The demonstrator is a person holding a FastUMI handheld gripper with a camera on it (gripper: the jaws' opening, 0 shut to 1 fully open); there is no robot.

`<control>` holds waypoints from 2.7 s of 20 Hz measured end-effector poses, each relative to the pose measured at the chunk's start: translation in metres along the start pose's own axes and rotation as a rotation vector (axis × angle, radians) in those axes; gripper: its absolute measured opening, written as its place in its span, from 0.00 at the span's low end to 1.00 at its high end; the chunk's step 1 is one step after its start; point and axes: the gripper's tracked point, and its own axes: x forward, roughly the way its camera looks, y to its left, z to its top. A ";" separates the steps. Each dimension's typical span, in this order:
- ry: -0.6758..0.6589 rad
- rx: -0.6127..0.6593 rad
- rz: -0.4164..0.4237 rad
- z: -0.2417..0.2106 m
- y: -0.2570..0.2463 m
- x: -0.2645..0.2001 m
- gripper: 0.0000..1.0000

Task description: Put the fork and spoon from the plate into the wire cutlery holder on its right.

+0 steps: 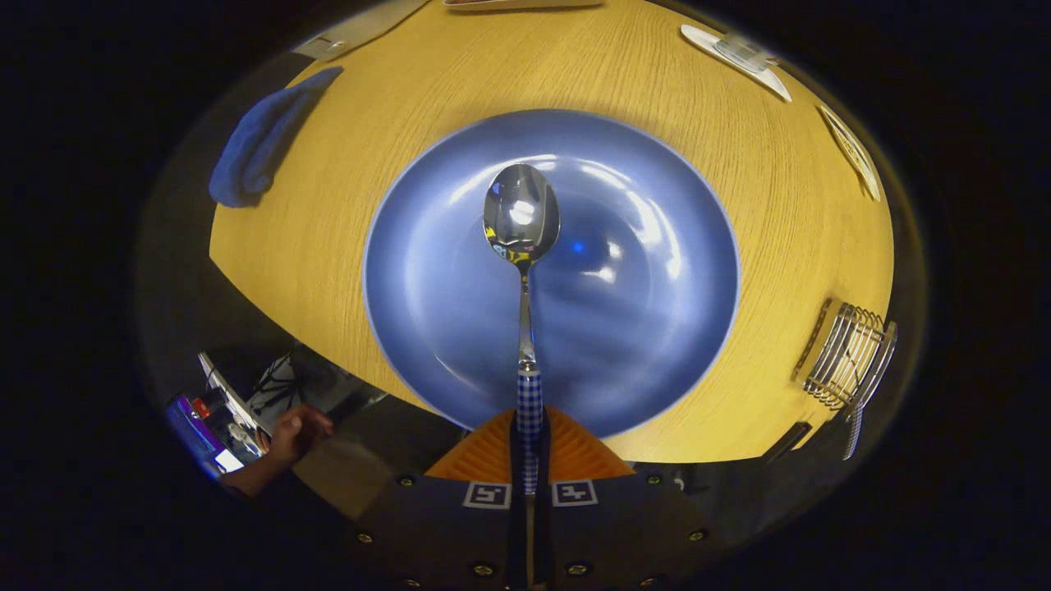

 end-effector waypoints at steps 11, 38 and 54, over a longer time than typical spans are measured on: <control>0.051 -0.015 -0.067 -0.044 -0.089 -0.073 0.04; 0.153 0.203 -0.052 -0.118 -0.202 -0.129 0.04; 0.554 0.199 -0.058 -0.099 -0.234 -0.109 0.04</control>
